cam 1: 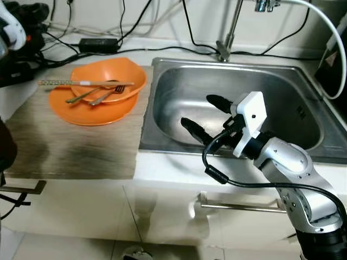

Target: Kitchen organization

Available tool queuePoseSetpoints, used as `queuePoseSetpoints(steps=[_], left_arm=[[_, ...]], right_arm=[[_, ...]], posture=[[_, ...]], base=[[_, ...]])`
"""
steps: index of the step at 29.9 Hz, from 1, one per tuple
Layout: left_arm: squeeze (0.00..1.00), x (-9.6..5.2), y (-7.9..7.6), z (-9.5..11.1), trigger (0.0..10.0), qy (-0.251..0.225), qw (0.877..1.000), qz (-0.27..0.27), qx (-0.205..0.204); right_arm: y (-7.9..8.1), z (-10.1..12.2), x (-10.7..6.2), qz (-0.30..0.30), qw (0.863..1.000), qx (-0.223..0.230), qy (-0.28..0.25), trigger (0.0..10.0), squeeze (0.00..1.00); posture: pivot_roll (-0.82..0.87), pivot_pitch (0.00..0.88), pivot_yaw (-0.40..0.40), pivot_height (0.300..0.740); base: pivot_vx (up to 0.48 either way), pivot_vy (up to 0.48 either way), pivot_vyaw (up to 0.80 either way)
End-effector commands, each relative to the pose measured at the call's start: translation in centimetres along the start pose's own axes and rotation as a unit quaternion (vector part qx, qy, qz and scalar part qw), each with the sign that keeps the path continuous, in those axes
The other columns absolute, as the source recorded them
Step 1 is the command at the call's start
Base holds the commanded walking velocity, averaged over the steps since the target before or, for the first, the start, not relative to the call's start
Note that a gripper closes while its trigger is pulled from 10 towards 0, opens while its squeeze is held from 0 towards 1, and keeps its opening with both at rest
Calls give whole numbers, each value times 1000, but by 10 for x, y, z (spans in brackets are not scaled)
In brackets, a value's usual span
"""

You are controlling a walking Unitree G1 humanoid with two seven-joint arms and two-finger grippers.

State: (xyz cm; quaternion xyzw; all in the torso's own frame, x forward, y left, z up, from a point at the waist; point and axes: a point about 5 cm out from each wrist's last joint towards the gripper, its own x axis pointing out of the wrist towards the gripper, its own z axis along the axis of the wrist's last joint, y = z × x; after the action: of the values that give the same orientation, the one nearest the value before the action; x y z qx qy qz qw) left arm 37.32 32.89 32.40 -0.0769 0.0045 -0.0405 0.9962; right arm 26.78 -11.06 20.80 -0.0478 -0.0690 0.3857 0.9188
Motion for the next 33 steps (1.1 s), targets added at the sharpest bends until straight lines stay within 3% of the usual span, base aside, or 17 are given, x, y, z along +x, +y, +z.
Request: queuePoseSetpoints(steps=[1,3,6,9,13,18,21,24,31,33], left_arm=[[1000,-6,7,-3,10000,3,1000,0,-22],[1000,-18,22,-10,10000,3,999,17,-49],[1000,-26,29,-12,10000,-2,998,18,-59],[1000,-41,29,-12,10000,-18,996,-23,-79],[1000,-50,29,-14,10000,-26,996,-38,-79],[1000,-83,41,-40,10000,15,994,-72,-83],[1000,-90,48,-49,10000,22,992,-62,-105],[1000,-98,61,-65,10000,-3,985,-23,-174],[1000,-101,57,-65,10000,-70,963,-54,-255],[1000,-101,56,-66,10000,-71,961,-55,-260]], right_arm=[[-3,1,-2,-14,1000,0,-4,10000,0],[-3,0,-3,-15,1000,6,-5,10000,0],[-4,0,-3,-15,1000,7,-4,10000,0],[-5,0,-2,-16,1000,9,-5,10000,0],[-5,0,-1,-16,1000,10,-4,10000,0],[-4,-3,-2,-13,1000,16,-1,10000,0],[-4,-4,-2,-12,1000,18,0,10000,0],[-2,-5,-2,-11,1000,23,0,10000,0],[-5,-6,-5,-15,1000,23,3,10000,0],[-5,-6,-5,-16,1000,23,3,10000,0]], posture=[[44,0,-55,740],[47,0,-75,740],[49,0,-79,740],[53,0,-83,740],[51,0,-82,740],[63,0,-84,740],[65,0,-84,740],[64,0,-82,740],[55,0,-78,740],[55,0,-78,740]], base=[[0,0,0],[0,0,0],[0,0,0],[0,0,0],[0,0,0],[0,0,0],[0,0,0],[0,0,0],[0,0,0],[0,0,0]])
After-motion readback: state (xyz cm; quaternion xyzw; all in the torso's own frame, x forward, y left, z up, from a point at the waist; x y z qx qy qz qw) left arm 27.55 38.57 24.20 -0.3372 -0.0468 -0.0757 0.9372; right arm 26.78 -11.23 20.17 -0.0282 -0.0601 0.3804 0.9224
